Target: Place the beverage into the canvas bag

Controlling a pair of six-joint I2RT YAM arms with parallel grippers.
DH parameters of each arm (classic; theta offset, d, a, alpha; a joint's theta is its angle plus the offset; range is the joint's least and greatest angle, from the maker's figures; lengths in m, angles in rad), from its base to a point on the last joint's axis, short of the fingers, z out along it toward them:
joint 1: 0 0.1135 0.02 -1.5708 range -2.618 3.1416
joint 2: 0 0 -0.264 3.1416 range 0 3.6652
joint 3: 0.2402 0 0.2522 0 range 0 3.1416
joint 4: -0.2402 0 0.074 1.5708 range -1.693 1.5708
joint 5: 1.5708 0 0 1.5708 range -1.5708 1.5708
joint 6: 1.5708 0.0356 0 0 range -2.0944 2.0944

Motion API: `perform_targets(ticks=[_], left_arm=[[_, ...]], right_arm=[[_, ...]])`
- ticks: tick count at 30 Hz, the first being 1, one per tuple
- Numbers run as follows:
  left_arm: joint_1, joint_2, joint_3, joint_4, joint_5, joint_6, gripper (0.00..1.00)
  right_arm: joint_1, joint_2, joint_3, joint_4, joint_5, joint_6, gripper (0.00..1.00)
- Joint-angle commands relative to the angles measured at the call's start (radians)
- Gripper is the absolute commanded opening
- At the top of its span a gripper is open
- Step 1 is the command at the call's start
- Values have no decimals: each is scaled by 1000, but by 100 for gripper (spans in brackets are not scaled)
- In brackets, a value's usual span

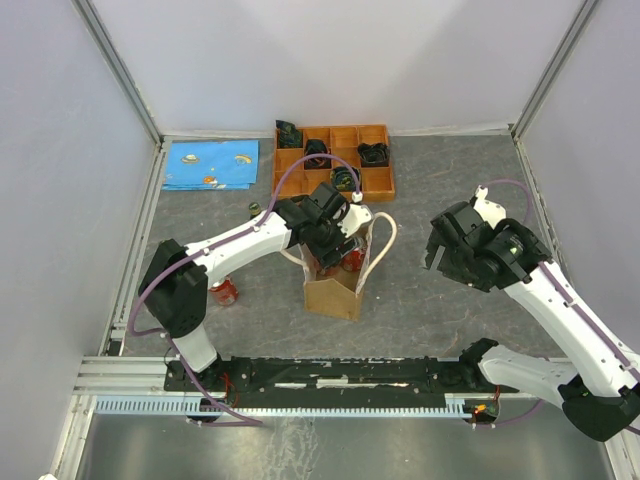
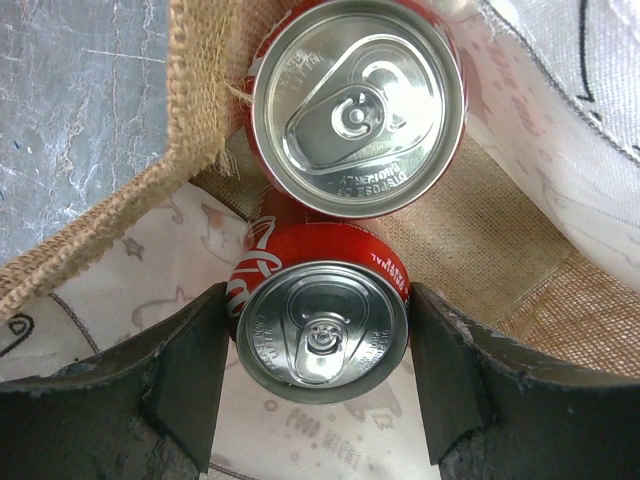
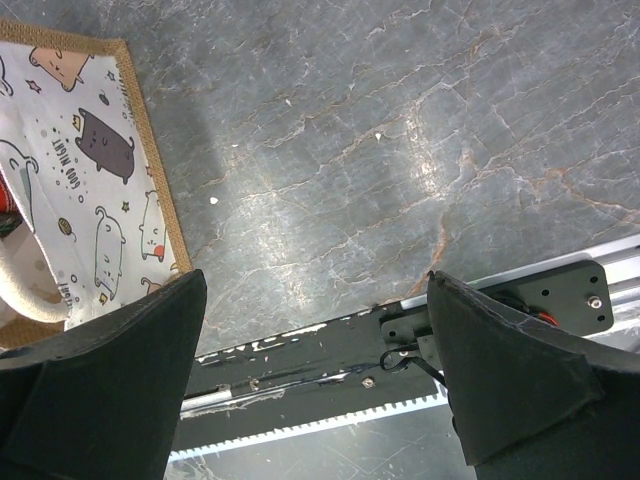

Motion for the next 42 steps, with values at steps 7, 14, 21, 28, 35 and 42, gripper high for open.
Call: perform_targets(ticks=[7,14,21,28,35,42], left_arm=[[-1,-6,11,60,-38,-55,44],[0,-33,29,33,-53,-52,77],[0,-65,37,-2,-57,-49,94],[-1,-91,63,-42,-20,-69,99],[-4,-141,109,-58,34,-96,99],[80,-293,230,-12,15,-209,99]], right_arm=[[-4,-12,21,-10,29,14,99],[-4,-9,22,-8,28,14,99],[-4,-7,22,-5,21,15,99],[-4,-6,25,-2,15,15,99],[-4,3,28,4,8,15,99],[-4,13,34,8,0,10,99]])
